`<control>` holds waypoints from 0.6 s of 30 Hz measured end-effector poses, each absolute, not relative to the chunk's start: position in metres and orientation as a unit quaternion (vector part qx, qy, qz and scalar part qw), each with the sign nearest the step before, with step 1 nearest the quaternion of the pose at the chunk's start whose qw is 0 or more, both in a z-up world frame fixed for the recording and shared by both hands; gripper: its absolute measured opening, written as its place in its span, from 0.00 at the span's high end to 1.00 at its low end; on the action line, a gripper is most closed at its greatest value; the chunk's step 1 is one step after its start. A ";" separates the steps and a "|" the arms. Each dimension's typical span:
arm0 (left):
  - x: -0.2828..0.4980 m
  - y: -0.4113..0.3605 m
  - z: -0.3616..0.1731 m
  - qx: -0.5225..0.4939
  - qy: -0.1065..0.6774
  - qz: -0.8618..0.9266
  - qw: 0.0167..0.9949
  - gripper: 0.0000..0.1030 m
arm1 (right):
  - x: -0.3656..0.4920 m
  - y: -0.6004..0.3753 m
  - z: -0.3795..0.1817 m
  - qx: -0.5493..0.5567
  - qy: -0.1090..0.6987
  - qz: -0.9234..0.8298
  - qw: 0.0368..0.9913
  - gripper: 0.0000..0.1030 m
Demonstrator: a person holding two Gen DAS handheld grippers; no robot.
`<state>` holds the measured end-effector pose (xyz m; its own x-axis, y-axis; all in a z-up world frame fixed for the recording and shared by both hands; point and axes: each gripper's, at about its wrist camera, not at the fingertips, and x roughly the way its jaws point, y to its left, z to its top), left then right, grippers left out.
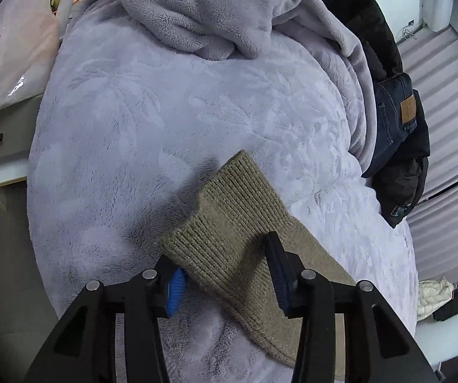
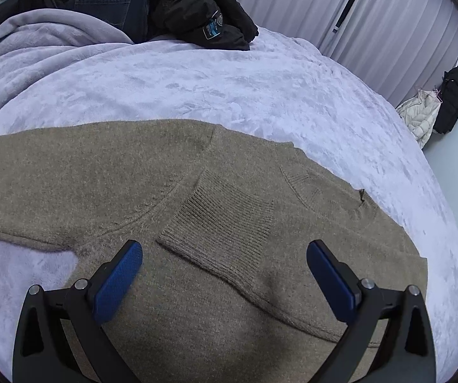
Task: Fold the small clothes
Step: 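Grasp the other sleeve's ribbed cuff with the left gripper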
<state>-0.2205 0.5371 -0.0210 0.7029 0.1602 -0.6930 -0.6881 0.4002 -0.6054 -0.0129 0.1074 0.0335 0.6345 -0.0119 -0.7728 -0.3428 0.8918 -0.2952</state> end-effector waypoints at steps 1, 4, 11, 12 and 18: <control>-0.221 0.535 -0.017 -0.468 0.275 0.268 0.796 0.83 | -0.013 0.110 0.035 -0.212 0.416 0.095 0.879 0.00; -0.224 0.537 -0.011 -0.463 0.271 0.255 0.804 0.87 | -0.017 0.116 0.039 -0.214 0.411 0.099 0.881 0.00; -0.216 0.547 -0.021 -0.480 0.296 0.245 0.788 0.88 | -0.012 0.128 0.041 -0.217 0.408 0.107 0.881 0.00; -0.214 0.549 -0.022 -0.482 0.300 0.246 0.786 0.88 | -0.008 0.130 0.042 -0.215 0.406 0.105 0.882 0.00; -0.226 0.546 -0.010 -0.475 0.281 0.233 0.801 0.91 | 0.023 0.148 0.038 -0.183 0.429 0.096 0.879 0.00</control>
<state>-0.2258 0.5459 -0.0099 0.7335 0.1052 -0.6715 -0.6397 0.4406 -0.6298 0.0229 0.1483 0.0377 0.6137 0.0118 -0.7894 -0.3259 0.9145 -0.2398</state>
